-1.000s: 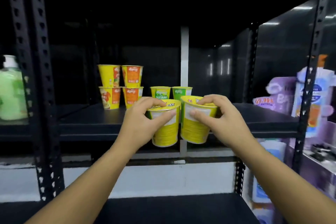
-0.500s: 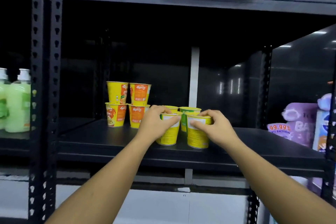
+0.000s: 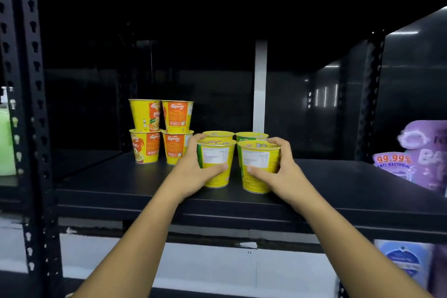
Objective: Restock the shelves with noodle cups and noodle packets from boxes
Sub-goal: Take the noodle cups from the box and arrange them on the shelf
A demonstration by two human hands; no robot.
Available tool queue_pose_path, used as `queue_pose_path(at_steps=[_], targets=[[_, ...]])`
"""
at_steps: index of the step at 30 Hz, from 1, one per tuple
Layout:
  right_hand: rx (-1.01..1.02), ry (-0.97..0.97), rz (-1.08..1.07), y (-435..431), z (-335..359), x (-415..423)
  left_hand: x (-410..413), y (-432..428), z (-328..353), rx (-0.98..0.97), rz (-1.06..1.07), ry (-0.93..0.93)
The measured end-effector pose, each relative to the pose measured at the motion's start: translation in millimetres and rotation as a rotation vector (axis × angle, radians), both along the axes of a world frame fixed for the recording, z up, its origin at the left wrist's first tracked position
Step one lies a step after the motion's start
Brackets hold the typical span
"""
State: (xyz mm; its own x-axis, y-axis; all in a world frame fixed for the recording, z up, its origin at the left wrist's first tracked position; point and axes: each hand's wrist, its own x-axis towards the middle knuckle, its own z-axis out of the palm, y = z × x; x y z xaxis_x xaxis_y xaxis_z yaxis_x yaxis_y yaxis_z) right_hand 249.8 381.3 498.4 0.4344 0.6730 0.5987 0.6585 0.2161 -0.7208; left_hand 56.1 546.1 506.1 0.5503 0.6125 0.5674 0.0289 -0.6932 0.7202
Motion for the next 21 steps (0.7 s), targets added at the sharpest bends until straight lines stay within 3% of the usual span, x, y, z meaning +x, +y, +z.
queue_pose_path(at_steps=[21], targets=[[-0.046, -0.06, -0.091, -3.6, 1.1, -9.4, -2.0, 4.7, -2.1, -0.028, -0.038, -0.044]])
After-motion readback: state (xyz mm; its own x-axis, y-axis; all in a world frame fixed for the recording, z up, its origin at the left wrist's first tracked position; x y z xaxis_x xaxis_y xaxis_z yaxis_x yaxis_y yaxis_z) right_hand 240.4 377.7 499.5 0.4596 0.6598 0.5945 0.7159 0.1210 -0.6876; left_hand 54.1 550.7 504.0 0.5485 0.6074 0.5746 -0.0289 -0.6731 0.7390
